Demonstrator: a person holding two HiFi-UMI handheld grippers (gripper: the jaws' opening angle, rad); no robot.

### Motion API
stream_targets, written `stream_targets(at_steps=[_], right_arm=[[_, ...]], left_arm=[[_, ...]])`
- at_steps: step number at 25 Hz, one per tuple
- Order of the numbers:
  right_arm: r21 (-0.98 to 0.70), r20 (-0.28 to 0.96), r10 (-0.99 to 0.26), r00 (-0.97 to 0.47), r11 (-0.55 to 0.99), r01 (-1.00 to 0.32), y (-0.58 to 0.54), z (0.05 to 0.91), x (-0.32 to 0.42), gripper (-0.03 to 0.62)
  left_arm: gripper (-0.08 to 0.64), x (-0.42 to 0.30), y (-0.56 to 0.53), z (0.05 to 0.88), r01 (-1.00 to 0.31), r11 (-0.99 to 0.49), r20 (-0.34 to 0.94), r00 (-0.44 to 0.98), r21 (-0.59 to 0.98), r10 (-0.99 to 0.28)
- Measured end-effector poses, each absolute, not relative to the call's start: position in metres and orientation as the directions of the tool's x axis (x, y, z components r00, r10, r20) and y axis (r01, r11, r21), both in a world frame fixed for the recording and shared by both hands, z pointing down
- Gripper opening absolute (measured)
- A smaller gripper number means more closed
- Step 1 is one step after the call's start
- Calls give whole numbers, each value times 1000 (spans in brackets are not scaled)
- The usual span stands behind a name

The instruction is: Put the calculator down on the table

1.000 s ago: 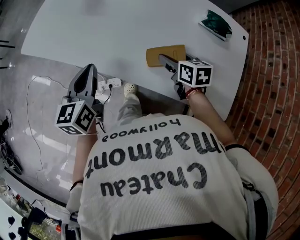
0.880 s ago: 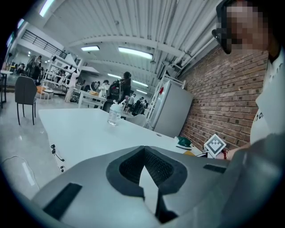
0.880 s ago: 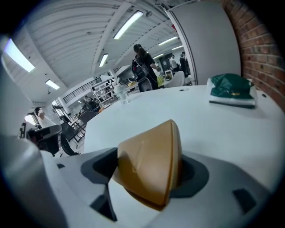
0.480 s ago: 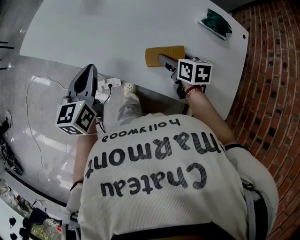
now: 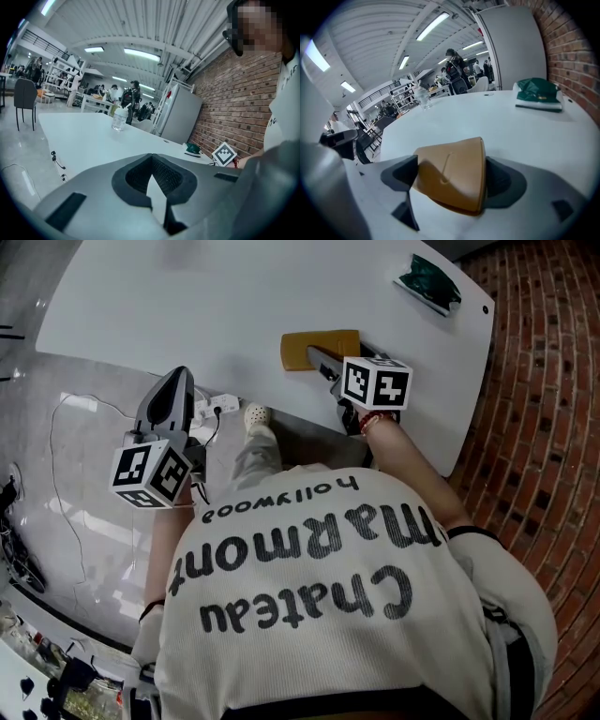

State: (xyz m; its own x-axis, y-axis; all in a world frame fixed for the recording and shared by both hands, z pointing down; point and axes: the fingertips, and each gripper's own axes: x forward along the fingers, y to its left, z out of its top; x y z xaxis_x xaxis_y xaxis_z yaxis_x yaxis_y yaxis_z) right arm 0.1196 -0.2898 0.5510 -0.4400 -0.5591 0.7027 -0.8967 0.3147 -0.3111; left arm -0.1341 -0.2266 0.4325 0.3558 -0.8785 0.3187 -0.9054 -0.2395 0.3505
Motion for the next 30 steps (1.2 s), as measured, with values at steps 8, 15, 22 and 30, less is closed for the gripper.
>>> stream_targets(at_steps=[8,15,22,30], right_arm=[[-286,703,-575,-418,308,-907,-290,553,121,457],[-215,717,-589,-373,323,-922,-290,558,120,456],[-211,722,-589,-363,312,-926,-292,559,121,457],[-218,701,-608,-372,315,-924,-291,559,123,456]], left_arm=[[0,-139,-222,435,-906,-231,323,351,354,-879],[0,-140,-221,435,-906,-231,318,350,356,-881],[0,-141,-220,436,-907,-231,317,348,353,-882],[0,-137,-219,431,-882,-259,257,376,394,-890]])
